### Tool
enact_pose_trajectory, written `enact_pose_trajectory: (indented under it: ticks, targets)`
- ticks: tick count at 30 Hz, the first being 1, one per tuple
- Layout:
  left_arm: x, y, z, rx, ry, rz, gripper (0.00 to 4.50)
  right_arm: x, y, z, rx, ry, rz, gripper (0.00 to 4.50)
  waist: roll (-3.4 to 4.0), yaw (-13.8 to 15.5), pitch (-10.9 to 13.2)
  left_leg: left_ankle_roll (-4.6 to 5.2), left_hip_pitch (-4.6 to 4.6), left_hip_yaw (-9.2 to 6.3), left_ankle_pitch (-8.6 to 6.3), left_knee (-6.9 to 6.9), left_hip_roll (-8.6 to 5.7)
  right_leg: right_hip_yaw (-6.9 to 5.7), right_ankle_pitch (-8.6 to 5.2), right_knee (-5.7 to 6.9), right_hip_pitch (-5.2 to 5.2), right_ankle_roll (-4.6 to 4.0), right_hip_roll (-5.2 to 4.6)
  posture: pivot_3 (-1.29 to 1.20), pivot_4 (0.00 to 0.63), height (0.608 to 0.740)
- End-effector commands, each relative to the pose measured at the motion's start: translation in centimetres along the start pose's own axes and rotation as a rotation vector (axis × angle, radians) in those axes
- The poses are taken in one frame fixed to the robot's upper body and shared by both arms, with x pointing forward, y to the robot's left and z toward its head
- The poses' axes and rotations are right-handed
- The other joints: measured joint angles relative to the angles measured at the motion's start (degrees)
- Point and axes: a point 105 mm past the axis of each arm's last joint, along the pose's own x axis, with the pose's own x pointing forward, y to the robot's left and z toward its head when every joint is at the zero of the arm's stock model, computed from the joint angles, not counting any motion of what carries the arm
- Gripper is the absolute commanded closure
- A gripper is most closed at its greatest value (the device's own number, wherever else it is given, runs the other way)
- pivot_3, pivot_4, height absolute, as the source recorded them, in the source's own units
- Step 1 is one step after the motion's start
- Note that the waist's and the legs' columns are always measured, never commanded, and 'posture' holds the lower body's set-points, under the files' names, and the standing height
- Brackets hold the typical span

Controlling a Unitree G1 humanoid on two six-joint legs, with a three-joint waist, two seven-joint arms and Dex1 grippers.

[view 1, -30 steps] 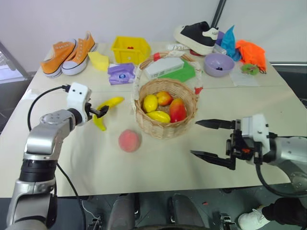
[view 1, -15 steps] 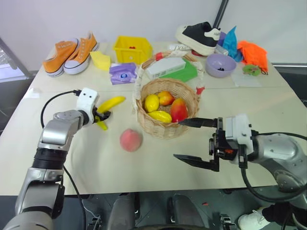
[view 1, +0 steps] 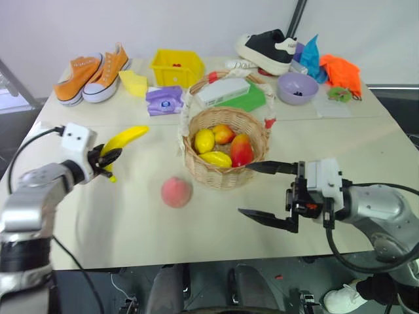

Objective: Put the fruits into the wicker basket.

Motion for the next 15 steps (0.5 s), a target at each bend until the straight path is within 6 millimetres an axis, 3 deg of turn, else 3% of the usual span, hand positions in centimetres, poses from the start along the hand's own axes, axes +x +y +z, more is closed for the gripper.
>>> enact_pose_trajectory:
  ticks: [1,3,7,15]
  targets:
    - [-2.0,-4.8,3.6,0.073,-0.108,-0.279,3.53,-0.1,-0.7,0.6,-0.044,-0.016,-0.005,0.00,0.00,0.2,0.0,-0.02,0.01,0.00,-0.01,0.00,0.00,-0.01,-0.01,-0.03,-0.01,-0.04,-0.02,0.00,0.150,0.733]
    - [-1.6,-6.6,4.9,0.063,-0.140,-0.362,3.53,0.1,-0.9,0.7,-0.048,-0.019,-0.001,0.00,0.01,0.3,0.0,-0.03,0.03,-0.01,-0.02,0.01,-0.03,-0.05,-0.02,-0.14,-0.04,-0.10,-0.10,0.00,0.150,0.733]
    - [2.8,-12.5,7.6,0.159,-0.139,-0.519,3.53,0.3,-1.4,1.0,-0.064,-0.026,-0.006,0.00,0.00,1.3,0.0,0.00,0.03,0.01,-0.02,0.05,-0.09,-0.24,0.01,-0.21,0.09,-0.12,-0.24,0.00,0.150,0.733]
    - [10.9,-14.9,10.5,0.267,-0.100,-0.373,3.53,0.3,-1.1,1.3,-0.076,-0.016,-0.033,0.00,-0.01,1.3,0.0,0.41,-0.27,0.10,0.08,0.13,-0.01,-0.22,0.16,-0.16,0.00,0.26,0.14,0.00,0.150,0.733]
